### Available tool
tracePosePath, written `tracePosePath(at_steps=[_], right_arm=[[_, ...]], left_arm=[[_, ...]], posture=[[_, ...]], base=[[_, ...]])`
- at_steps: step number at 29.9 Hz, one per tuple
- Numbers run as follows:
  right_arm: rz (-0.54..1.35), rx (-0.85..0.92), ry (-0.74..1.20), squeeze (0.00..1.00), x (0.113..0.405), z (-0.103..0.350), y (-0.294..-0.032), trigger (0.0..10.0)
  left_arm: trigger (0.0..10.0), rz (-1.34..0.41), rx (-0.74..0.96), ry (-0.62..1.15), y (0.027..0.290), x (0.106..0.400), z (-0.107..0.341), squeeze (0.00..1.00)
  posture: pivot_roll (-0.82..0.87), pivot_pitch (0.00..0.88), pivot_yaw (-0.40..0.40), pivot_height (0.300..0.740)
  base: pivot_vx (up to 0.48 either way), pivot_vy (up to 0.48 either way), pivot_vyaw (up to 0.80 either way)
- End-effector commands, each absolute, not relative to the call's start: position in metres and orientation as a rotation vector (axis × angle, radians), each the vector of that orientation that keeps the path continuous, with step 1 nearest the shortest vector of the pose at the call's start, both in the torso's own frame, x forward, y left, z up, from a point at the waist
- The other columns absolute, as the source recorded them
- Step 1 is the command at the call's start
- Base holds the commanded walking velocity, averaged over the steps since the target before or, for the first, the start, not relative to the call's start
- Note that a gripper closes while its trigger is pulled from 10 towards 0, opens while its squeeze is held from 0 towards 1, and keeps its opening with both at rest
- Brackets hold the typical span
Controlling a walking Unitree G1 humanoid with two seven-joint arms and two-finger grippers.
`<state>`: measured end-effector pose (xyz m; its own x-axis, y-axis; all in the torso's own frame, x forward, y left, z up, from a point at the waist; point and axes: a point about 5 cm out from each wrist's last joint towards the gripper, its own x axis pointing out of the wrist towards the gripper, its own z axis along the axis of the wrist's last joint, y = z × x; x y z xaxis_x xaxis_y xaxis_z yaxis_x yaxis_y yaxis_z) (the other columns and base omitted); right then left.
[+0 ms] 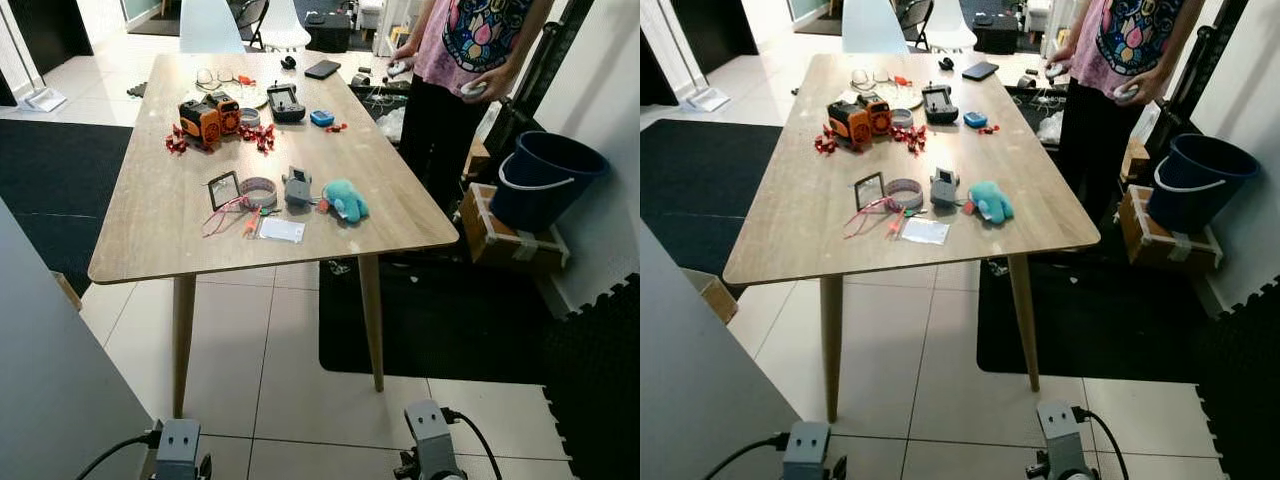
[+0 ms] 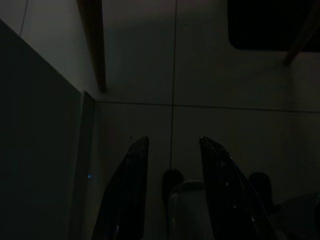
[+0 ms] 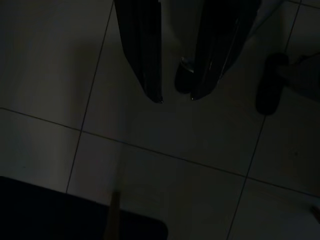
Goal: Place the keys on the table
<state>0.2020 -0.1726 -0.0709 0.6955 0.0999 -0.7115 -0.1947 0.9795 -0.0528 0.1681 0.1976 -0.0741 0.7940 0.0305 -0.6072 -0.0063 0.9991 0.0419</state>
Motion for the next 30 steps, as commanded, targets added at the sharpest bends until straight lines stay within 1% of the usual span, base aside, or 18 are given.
tracePosePath(at_steps=[1,8,30], right_arm=[[0.152,-0.135,0.803,0.00,0.1971,-0.0733,-0.1777,10.0],[0.153,-0.136,0.803,0.00,0.1973,-0.0732,-0.1781,10.0],[0.152,-0.128,0.804,0.00,0.1965,-0.0738,-0.1751,10.0]], left_arm=[[10.0,0.012,0.051,0.676,0.1977,0.1635,-0.0767,0.00],[10.0,0.015,0.046,0.671,0.1958,0.1641,-0.0765,0.00],[10.0,0.015,0.038,0.666,0.1985,0.1657,-0.0753,0.00]], posture=[[0.06,0.082,-0.038,0.740],[0.06,0.084,-0.040,0.740],[0.07,0.089,-0.033,0.740]], base=[[0.000,-0.480,0.00],[0.000,-0.467,0.00],[0.000,0.000,0.00]])
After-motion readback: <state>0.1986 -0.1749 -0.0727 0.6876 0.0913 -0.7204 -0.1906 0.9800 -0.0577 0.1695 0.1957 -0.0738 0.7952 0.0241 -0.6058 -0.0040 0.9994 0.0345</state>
